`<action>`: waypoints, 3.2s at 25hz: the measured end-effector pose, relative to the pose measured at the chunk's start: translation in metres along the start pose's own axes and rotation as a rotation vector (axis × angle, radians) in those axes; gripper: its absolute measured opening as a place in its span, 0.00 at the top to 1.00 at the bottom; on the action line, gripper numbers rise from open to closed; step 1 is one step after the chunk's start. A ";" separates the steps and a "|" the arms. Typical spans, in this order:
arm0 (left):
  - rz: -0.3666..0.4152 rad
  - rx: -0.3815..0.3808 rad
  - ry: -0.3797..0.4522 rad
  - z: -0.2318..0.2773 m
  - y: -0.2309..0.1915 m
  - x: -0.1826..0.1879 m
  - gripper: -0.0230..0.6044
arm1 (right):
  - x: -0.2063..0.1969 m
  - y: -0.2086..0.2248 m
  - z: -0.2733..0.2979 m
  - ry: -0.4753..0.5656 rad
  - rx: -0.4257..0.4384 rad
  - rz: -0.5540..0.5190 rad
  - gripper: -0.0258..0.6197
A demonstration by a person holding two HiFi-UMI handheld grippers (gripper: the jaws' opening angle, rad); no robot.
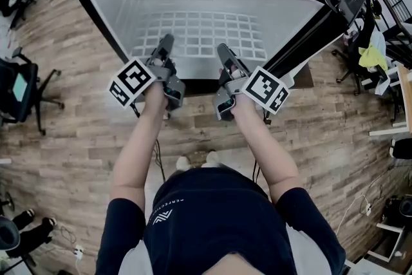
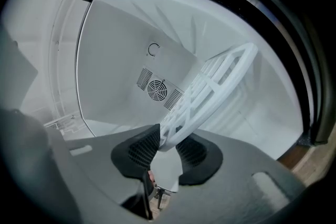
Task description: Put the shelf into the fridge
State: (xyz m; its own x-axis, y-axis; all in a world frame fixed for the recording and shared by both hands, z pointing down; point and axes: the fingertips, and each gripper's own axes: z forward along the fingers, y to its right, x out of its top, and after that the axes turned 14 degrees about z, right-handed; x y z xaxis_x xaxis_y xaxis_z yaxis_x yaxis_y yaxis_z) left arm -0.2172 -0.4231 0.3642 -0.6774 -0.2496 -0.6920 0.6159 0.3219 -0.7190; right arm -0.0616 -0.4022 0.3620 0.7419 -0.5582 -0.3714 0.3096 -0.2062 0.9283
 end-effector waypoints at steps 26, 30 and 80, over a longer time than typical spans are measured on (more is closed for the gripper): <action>0.206 0.020 -0.003 -0.049 0.006 -0.011 0.79 | -0.006 0.008 -0.039 0.050 -0.090 -0.096 0.77; 0.393 0.068 -0.021 -0.063 0.010 -0.017 0.84 | -0.003 0.013 -0.052 0.086 -0.140 -0.192 0.77; 0.907 0.121 -0.090 -0.038 0.019 -0.002 0.74 | 0.005 -0.004 -0.012 0.075 -0.285 -0.854 0.77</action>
State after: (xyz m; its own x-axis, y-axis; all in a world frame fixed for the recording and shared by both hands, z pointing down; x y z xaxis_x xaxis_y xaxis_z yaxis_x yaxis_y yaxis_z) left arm -0.2196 -0.3821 0.3544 0.1166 -0.0201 -0.9930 0.9373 0.3328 0.1034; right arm -0.0520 -0.3947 0.3559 0.2255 -0.2504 -0.9415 0.9010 -0.3140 0.2993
